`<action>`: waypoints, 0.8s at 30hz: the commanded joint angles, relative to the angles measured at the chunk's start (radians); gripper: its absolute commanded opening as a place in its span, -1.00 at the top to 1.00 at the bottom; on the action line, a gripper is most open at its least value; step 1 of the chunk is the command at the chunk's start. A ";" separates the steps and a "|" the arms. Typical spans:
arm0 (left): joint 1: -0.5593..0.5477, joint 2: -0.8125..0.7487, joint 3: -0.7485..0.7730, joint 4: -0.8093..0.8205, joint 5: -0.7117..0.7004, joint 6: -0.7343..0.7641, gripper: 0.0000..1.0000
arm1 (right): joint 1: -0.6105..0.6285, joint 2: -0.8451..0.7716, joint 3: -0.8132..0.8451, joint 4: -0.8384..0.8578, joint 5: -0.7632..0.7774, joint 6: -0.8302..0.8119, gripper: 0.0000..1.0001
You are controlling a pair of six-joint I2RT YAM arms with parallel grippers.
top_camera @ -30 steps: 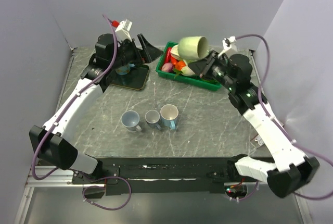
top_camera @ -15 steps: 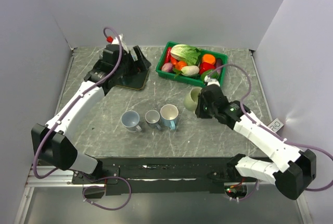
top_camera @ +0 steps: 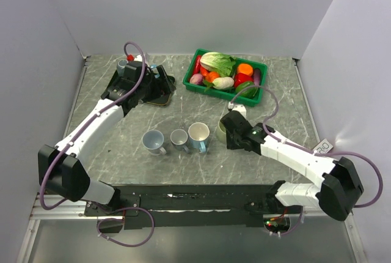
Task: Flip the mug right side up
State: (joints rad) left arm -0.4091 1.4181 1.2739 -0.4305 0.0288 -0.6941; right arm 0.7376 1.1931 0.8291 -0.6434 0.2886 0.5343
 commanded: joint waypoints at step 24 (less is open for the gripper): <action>0.000 0.033 0.050 -0.001 -0.013 -0.035 -0.93 | 0.117 0.160 -0.022 0.114 0.104 0.165 0.97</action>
State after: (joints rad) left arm -0.4091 1.4319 1.2758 -0.4324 0.0288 -0.7231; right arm 0.8364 1.3422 0.7902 -0.5571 0.3374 0.6468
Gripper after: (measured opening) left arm 0.966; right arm 0.246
